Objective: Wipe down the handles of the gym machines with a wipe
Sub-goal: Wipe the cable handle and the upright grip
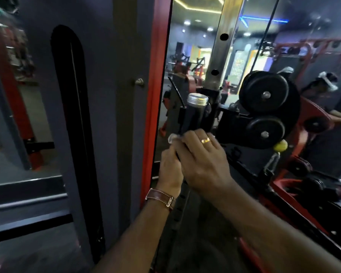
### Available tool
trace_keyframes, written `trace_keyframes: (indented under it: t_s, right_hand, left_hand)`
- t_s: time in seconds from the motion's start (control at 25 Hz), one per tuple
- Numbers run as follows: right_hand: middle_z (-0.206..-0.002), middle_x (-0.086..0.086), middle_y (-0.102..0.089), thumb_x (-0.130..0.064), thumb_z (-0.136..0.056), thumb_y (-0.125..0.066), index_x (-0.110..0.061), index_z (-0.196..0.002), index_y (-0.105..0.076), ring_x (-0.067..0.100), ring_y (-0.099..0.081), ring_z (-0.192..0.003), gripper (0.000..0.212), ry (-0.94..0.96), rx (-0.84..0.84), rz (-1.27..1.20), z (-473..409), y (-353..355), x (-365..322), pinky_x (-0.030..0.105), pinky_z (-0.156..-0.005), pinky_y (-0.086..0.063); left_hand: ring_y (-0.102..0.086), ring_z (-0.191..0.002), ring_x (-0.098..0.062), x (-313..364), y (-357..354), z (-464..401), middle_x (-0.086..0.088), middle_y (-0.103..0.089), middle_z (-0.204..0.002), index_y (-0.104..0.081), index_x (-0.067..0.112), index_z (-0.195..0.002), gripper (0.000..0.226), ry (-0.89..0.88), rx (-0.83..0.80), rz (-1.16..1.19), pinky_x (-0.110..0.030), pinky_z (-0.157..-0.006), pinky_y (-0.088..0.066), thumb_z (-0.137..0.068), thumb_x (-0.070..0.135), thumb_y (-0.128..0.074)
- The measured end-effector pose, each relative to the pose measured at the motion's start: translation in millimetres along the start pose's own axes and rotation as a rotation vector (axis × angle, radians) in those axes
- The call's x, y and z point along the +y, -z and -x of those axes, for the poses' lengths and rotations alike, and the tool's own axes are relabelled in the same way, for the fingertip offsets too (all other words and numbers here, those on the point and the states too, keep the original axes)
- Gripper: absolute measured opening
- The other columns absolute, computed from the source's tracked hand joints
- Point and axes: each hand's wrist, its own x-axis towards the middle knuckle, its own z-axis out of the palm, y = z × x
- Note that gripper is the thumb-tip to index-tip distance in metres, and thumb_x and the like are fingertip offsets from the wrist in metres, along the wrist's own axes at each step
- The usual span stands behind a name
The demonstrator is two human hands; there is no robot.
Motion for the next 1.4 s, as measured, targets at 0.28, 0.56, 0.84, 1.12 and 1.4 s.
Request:
trace_keyframes:
  t_s: [0.28, 0.56, 0.84, 1.12, 1.4]
  right_hand:
    - [-0.084, 0.013, -0.063, 0.0, -0.085, -0.063, 0.001, -0.076, -0.066, 0.025, -0.059, -0.069, 0.009, 0.065, -0.175, 0.282, -53, 4, -17, 0.034, -0.056, -0.049]
    - [-0.086, 0.012, -0.065, -0.01, -0.088, -0.042, 0.001, -0.076, -0.068, 0.027, -0.064, -0.071, 0.03, -0.091, -0.248, 0.309, -88, 17, -20, 0.038, -0.056, -0.055]
    - [-0.099, 0.01, -0.064, -0.012, -0.092, -0.058, -0.001, -0.1, -0.071, 0.023, -0.059, -0.08, 0.018, 0.011, -0.372, 0.298, -59, 19, -7, 0.036, -0.061, -0.053]
    - [-0.094, 0.006, -0.07, 0.0, -0.087, -0.057, -0.007, -0.091, -0.074, 0.022, -0.065, -0.087, 0.019, -0.353, -0.218, -0.106, -103, 12, 22, 0.037, -0.079, -0.053]
    - [-0.105, 0.004, -0.075, 0.003, -0.09, -0.065, -0.002, -0.104, -0.076, 0.01, -0.07, -0.099, 0.019, -0.682, 0.191, -0.332, -54, 16, 1, 0.029, -0.089, -0.056]
  left_hand:
    - [-0.065, -0.074, -0.003, 9, 7, 4, 0.018, -0.067, -0.075, -0.068, 0.036, -0.067, 0.037, -0.103, -0.132, -0.021, -0.029, -0.072, -0.052, -0.095, 0.018, -0.052]
    - [-0.053, -0.051, 0.001, 25, 11, 3, 0.011, -0.06, -0.054, -0.054, 0.012, -0.067, 0.043, -0.105, -0.275, -0.06, -0.018, -0.052, -0.045, -0.103, 0.003, -0.033]
    - [-0.058, -0.065, -0.011, 28, 21, -8, -0.002, -0.062, -0.065, -0.06, 0.014, -0.071, 0.041, 0.072, -0.375, -0.05, -0.028, -0.072, -0.049, -0.103, 0.012, -0.034]
    - [-0.049, -0.051, -0.024, 71, 5, -26, -0.014, -0.054, -0.064, -0.06, 0.006, -0.074, 0.054, 0.246, -0.677, 0.224, -0.032, -0.049, -0.038, -0.103, 0.04, -0.03]
    - [-0.038, -0.045, -0.016, 69, -1, -26, -0.006, -0.05, -0.058, -0.056, 0.01, -0.071, 0.047, 0.175, -0.65, 0.207, -0.026, -0.042, -0.028, -0.104, 0.028, -0.026]
